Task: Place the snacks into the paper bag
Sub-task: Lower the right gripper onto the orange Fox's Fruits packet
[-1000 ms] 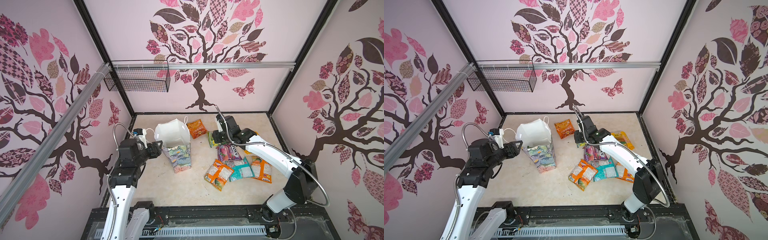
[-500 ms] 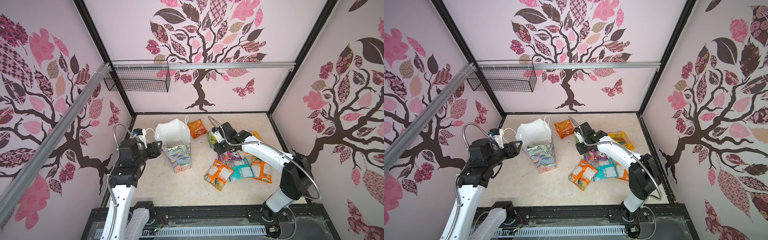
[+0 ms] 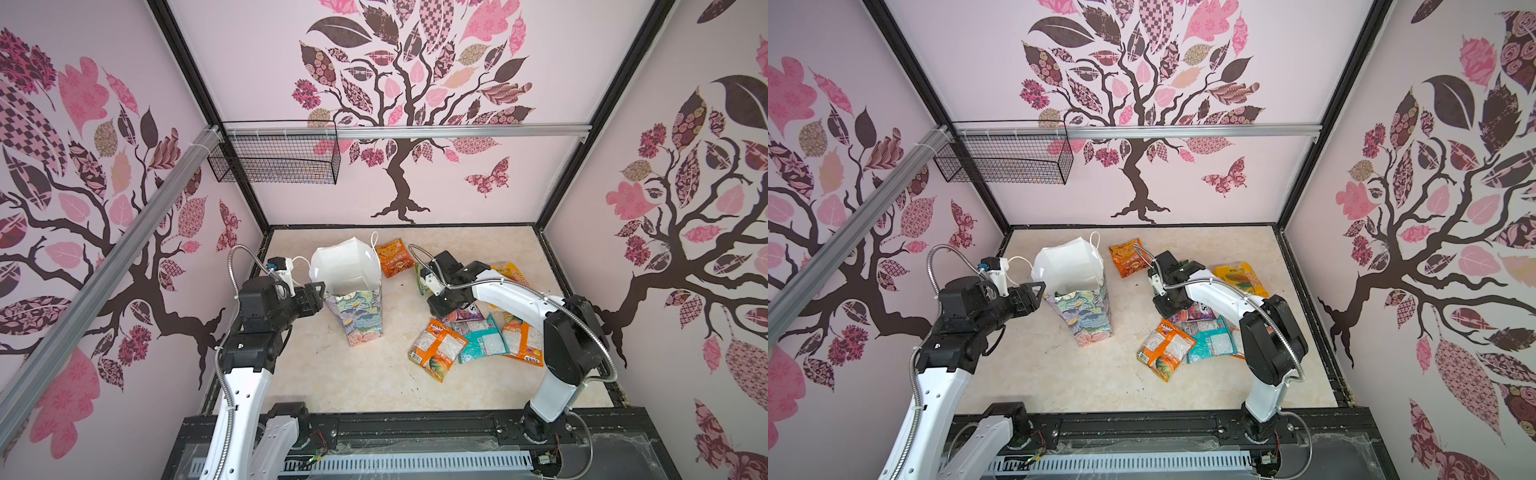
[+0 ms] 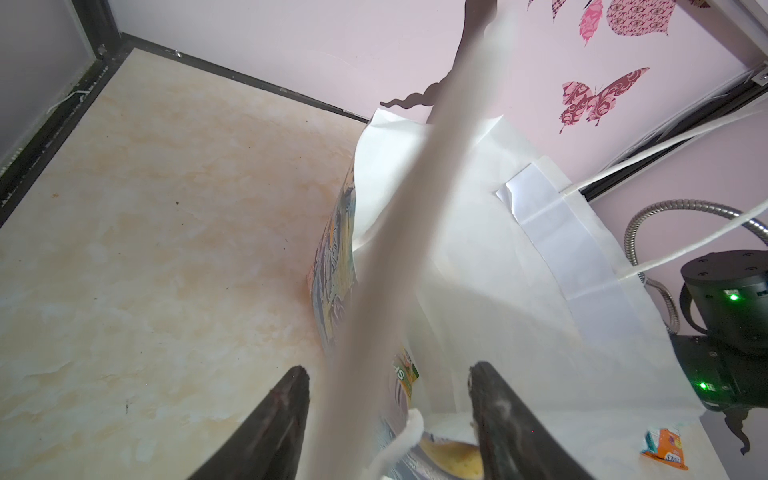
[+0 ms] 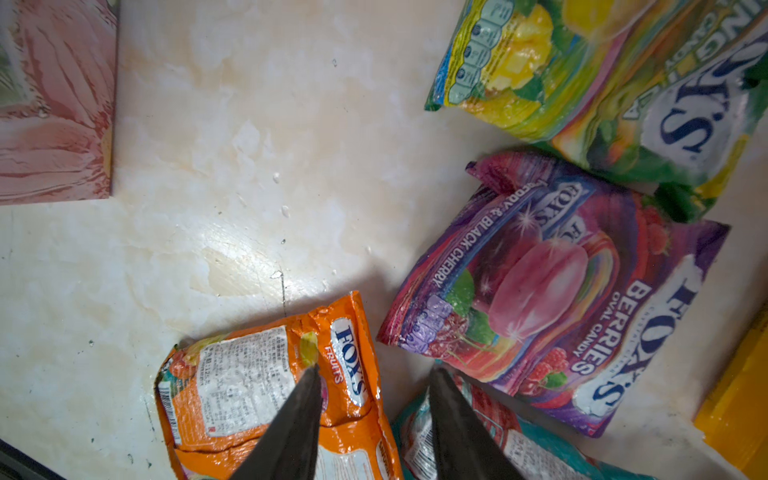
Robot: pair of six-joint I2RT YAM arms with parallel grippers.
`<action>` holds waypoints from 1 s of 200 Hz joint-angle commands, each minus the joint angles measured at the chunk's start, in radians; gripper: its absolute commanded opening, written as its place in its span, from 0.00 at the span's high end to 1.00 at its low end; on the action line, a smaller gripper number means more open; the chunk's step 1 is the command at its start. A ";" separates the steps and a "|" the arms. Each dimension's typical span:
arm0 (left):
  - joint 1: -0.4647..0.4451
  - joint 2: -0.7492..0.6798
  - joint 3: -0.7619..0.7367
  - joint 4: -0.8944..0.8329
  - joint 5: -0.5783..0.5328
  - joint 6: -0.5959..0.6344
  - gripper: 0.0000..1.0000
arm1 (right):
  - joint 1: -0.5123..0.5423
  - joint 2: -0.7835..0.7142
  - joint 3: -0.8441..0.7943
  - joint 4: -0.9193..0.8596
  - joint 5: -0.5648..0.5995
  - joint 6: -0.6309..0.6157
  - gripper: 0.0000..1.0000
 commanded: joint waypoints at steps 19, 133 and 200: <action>0.005 -0.012 0.005 0.000 0.005 0.010 0.34 | -0.004 -0.036 -0.041 -0.002 0.026 -0.036 0.54; 0.005 -0.009 0.002 0.001 0.013 0.008 0.34 | -0.002 -0.017 -0.096 0.125 -0.008 0.011 0.56; 0.005 -0.011 0.003 0.002 0.014 0.008 0.34 | -0.002 0.019 -0.105 0.140 -0.021 0.004 0.56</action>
